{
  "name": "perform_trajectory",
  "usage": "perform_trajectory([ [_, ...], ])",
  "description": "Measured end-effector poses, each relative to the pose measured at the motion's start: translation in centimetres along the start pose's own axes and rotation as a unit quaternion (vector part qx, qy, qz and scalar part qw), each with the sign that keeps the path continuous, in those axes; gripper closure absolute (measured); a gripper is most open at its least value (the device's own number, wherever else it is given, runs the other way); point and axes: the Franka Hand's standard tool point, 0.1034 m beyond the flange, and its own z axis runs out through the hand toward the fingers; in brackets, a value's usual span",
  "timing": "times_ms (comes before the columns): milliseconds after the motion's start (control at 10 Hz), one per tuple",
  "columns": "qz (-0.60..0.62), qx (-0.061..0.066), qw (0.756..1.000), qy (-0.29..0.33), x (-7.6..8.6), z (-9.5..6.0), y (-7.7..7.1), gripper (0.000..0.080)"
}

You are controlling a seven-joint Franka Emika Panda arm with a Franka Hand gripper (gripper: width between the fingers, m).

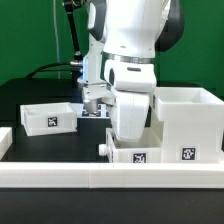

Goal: Assemble drawer

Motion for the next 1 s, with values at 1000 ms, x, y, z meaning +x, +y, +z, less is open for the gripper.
perform_trajectory([
  [1000, 0.06, -0.001, 0.998, 0.002, 1.1, -0.1, 0.1, 0.0757],
])
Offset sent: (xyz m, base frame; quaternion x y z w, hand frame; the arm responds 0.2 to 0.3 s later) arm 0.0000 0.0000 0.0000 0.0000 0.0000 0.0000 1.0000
